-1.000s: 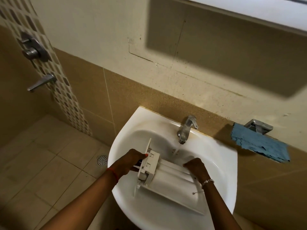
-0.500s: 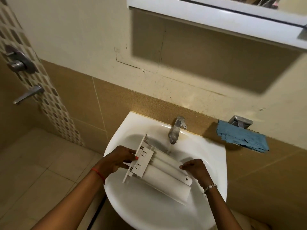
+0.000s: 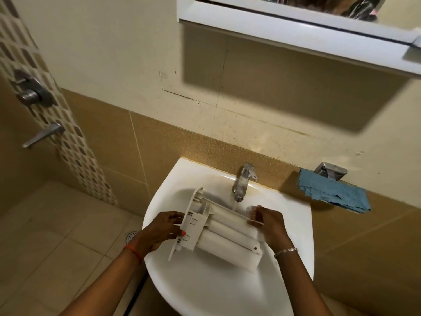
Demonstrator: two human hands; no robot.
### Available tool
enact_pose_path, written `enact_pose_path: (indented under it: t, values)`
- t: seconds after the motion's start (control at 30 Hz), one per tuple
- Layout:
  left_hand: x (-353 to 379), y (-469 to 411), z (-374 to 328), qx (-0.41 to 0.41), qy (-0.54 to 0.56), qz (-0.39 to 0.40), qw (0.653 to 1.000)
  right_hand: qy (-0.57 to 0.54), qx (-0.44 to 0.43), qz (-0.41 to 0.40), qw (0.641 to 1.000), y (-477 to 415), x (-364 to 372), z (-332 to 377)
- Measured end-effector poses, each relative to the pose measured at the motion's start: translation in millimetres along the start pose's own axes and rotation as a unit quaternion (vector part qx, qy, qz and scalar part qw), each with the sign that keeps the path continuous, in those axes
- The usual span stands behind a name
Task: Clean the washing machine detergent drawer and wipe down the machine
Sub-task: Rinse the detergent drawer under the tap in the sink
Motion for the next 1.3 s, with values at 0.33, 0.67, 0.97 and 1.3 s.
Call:
enact_pose_path:
  t: [0.33,0.67,0.97,1.3]
  values:
    - [4,-8,0,0.009,0.014,0.021,1.0,-0.33,0.226,-0.013,0.916,-15,57,-20]
    - [0,-12,2,0.003,0.004,0.037,0.999,-0.265,0.254,0.033,0.93,-21,54,-21]
    - [1,-12,4,0.004,-0.011,0.048,0.999,-0.193,0.287,0.022,0.938,-25,50,-25]
    - [0,-4,-9,0.014,-0.058,0.063,0.996,-0.256,0.294,0.072,0.918,-8,54,-30]
Point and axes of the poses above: each hand's wrist, its own y-axis away from the middle knuckle, its own x-axis out of the palm, z = x × y, the point moved 8 cm from there along -y, towards the middle knuckle, and after that the axes turned 13 degrees about -x, right-handed, at the moved point
